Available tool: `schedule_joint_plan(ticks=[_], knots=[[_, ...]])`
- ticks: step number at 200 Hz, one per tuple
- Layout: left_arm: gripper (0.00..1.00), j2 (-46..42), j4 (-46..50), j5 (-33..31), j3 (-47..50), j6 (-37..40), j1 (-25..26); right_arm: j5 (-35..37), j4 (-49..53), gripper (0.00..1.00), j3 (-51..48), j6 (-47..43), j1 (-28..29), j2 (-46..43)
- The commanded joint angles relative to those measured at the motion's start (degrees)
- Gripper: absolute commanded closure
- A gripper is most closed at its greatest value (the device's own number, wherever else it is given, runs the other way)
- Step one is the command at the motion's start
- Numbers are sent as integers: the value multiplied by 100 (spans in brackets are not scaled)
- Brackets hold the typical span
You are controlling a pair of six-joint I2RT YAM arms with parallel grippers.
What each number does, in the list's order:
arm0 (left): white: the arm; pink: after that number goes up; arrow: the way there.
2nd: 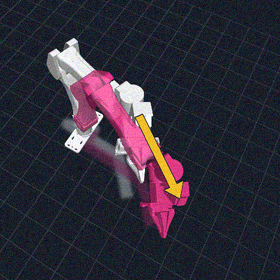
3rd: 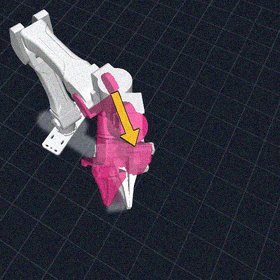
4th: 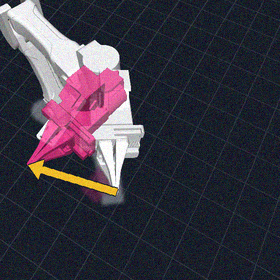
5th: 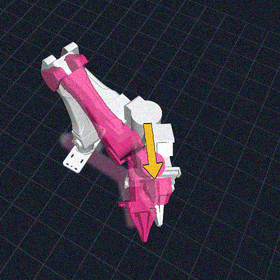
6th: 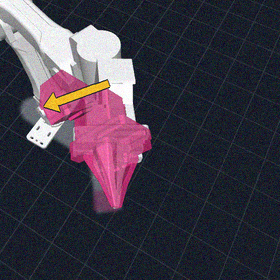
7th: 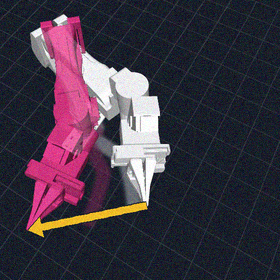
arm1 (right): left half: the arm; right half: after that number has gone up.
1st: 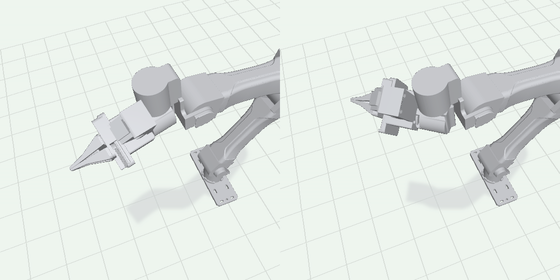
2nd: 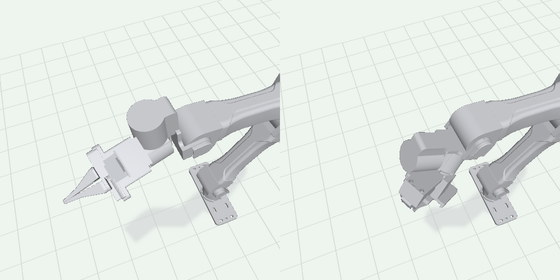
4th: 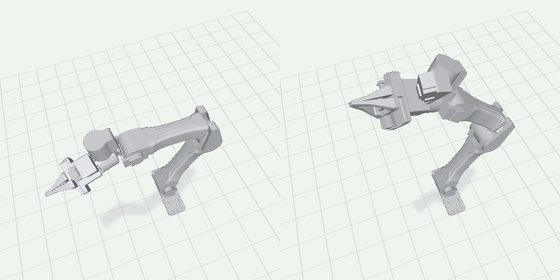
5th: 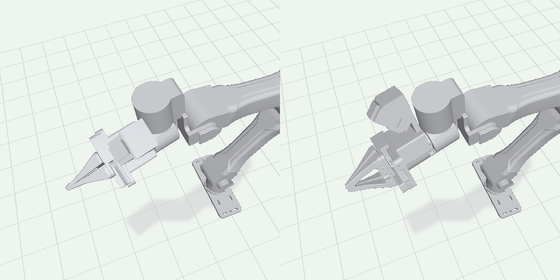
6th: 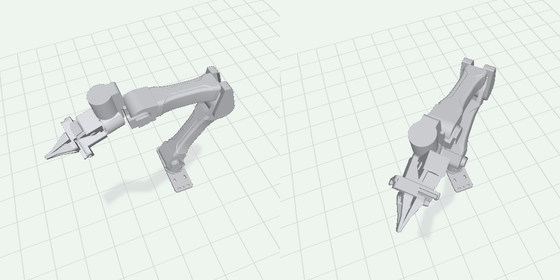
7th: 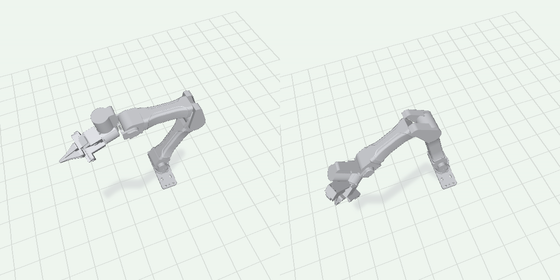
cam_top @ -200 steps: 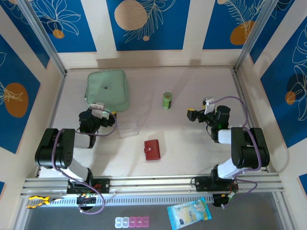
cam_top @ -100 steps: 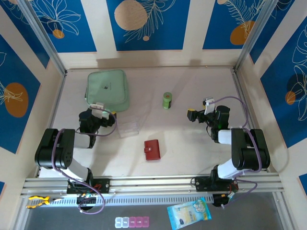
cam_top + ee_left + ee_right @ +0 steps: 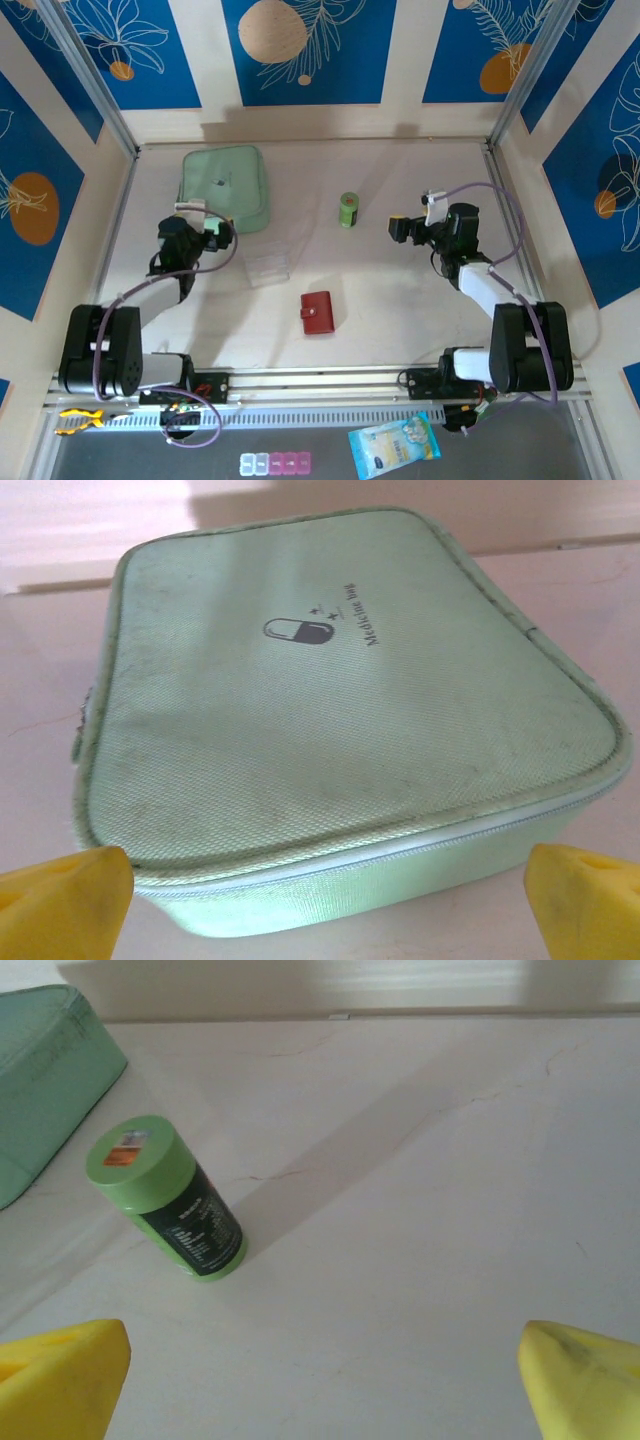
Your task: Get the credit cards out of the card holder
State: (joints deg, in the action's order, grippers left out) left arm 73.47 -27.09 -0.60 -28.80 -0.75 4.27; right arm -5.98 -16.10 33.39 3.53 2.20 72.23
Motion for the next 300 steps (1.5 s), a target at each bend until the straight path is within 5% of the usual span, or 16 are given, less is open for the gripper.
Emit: schedule_joint_plan(ticks=[1,69,113,144,207,300], knots=[[0,-340,1438,-667,-311,-485,188,433,1323,2,338,227,275,-273],[10,-728,4210,-424,-1199,-2147,279,866,2994,4,1039,1470,1123,-340],[9,-472,4726,827,-1312,-2676,378,807,3344,6,1146,1794,1383,-350],[24,-132,5166,1206,-1545,-2718,486,745,3342,6,1030,1999,1439,-449],[54,188,6172,403,-2200,-2916,1274,803,3281,8,832,2055,1481,-578],[71,878,6283,-135,-2429,-3290,1849,877,3310,8,837,2074,1477,-534]])
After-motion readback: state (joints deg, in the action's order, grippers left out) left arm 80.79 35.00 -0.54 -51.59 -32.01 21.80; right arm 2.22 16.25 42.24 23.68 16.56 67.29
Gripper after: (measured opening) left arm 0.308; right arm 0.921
